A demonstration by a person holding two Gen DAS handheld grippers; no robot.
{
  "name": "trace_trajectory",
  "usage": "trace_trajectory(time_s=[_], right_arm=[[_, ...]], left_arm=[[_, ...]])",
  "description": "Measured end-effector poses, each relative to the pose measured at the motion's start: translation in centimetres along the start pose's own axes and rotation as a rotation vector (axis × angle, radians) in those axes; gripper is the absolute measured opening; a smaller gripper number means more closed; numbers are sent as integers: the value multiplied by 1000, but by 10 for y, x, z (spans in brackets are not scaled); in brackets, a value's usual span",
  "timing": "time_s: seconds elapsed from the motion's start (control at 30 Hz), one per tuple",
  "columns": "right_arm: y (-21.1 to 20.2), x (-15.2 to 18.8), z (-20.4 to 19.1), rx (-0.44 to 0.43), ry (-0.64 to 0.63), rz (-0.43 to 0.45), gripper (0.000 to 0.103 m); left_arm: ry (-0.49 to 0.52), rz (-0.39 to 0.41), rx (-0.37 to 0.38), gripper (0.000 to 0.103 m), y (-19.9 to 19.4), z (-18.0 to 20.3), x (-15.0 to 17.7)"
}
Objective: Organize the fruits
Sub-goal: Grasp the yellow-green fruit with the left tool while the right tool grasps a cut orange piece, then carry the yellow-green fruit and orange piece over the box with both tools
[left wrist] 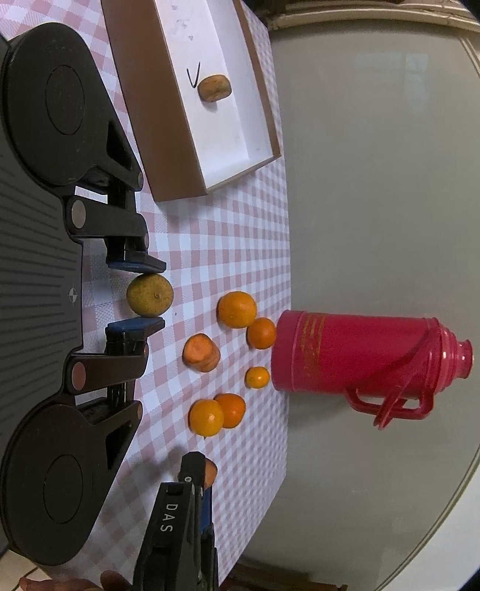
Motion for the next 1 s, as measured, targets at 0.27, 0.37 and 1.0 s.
trace_trajectory(time_s=[0.27, 0.37, 1.0], right_arm=[[-18, -4, -6, -27, -37, 26, 20], [-23, -6, -7, -36, -38, 35, 20], [-47, -16, -53, -213, -100, 103, 20]], left_arm=[[2, 15, -16, 25, -13, -5, 1], [3, 28, -24, 25, -20, -7, 0], [-25, 100, -127, 25, -65, -49, -3]])
Point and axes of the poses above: each gripper's, at about its wrist camera, not at the fingertips, and y roughly the way its jaws point, z to its right, x to its underside, the point moved 2 cm from there along y, roughly the way its jaws point, and after that the axes turned 9 degrees about y, right-handed, at the moved point
